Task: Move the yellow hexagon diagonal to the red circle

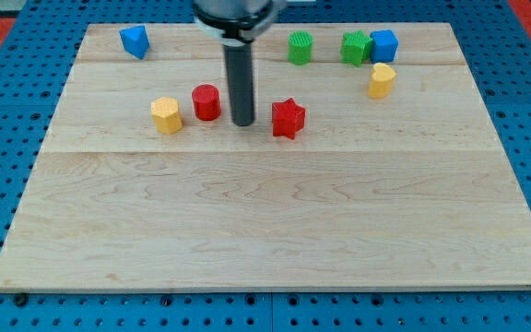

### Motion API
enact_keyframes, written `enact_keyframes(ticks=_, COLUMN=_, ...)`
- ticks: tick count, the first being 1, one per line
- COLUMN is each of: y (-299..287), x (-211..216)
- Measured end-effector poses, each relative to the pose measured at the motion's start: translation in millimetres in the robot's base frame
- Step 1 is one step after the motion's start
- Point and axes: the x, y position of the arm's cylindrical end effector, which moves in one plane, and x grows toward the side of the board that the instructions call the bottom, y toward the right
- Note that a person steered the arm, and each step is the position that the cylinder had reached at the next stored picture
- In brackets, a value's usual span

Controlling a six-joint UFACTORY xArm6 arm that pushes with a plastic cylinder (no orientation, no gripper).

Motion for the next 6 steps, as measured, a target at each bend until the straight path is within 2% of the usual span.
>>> enact_keyframes(ticks=1, y=-27, x=13)
enact_keyframes(ticks=2, y=-89, x=7)
enact_keyframes(ticks=3, y=-93, x=-50)
enact_keyframes(ticks=4, y=-69, x=-63)
enact_keyframes(ticks=5, y=-79, x=-26)
enact_keyframes(ticks=6, y=-63, x=-10)
